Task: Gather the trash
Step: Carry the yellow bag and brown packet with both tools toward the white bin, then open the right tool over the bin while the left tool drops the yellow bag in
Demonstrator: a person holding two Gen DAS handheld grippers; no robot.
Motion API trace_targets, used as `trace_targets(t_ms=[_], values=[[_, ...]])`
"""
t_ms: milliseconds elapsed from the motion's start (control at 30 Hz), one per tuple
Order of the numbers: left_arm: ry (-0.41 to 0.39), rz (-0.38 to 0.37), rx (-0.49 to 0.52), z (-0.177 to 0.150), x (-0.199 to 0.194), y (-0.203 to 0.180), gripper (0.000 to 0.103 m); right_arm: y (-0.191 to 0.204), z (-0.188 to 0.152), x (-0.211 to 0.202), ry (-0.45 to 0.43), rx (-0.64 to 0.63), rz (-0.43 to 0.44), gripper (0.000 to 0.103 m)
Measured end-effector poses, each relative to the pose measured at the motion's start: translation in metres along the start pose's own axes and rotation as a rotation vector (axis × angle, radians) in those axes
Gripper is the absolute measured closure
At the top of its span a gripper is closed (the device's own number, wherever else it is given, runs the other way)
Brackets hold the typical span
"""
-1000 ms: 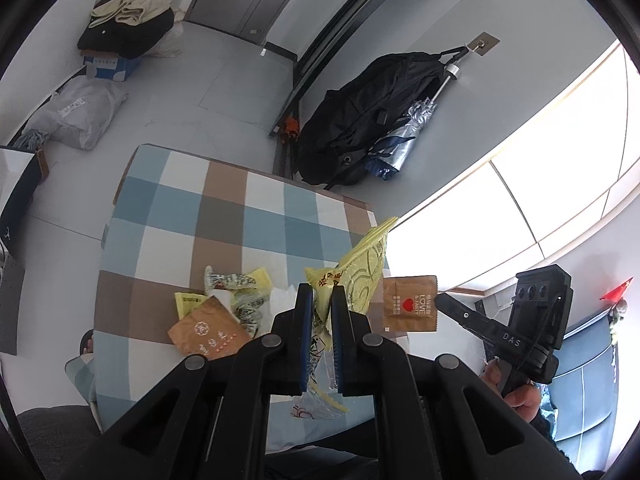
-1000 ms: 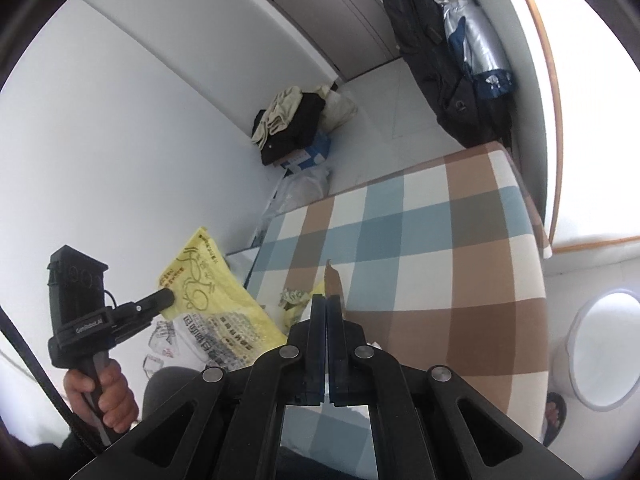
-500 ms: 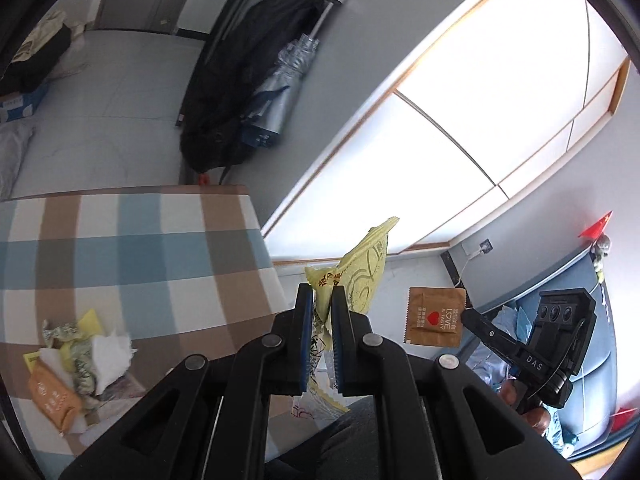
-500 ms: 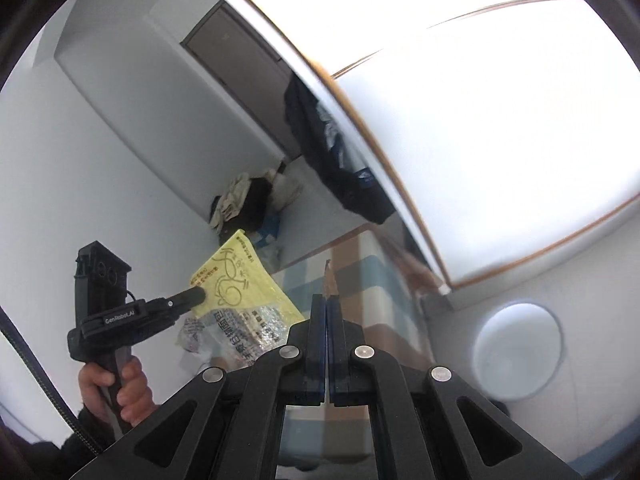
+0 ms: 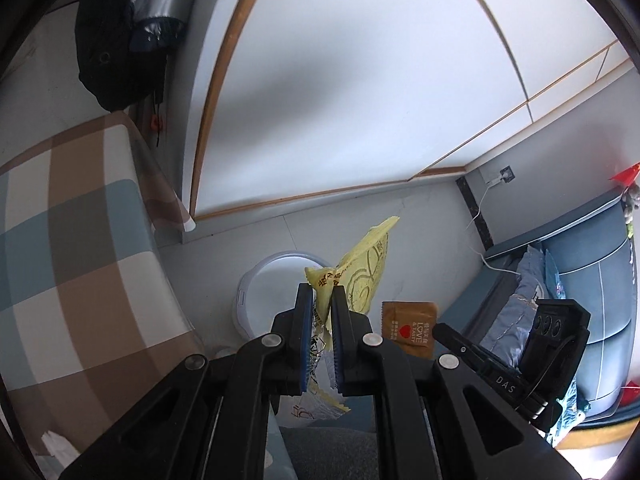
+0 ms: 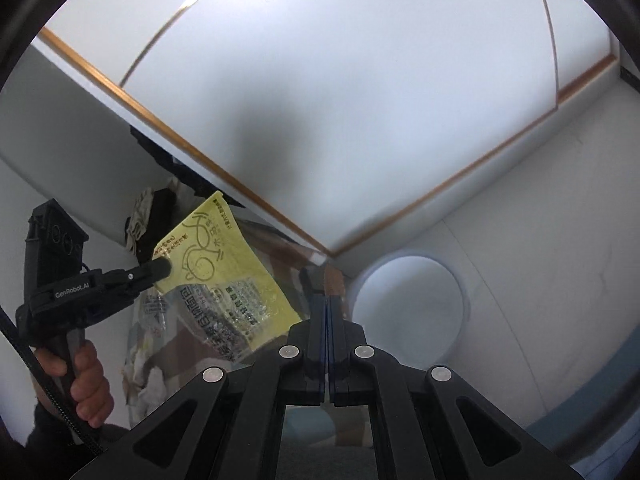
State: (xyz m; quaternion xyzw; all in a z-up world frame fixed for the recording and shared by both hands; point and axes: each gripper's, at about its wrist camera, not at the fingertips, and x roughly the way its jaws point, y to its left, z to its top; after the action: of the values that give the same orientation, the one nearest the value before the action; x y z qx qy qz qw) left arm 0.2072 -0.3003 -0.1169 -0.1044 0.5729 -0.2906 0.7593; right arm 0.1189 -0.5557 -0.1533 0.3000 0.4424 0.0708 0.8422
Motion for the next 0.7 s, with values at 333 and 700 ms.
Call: trace_targets(t_ms=[333, 700], values=[[0.144, 0.160, -0.020, 0.013, 0.080, -0.001, 0.098, -0.062, -0.001, 0.094, 0.141, 0.130, -0.015, 0.103], [0.210, 0.219, 0.028, 0.016, 0.113, -0.023, 0.098, -0.096, -0.011, 0.134, 0.213, 0.214, -0.022, 0.087]])
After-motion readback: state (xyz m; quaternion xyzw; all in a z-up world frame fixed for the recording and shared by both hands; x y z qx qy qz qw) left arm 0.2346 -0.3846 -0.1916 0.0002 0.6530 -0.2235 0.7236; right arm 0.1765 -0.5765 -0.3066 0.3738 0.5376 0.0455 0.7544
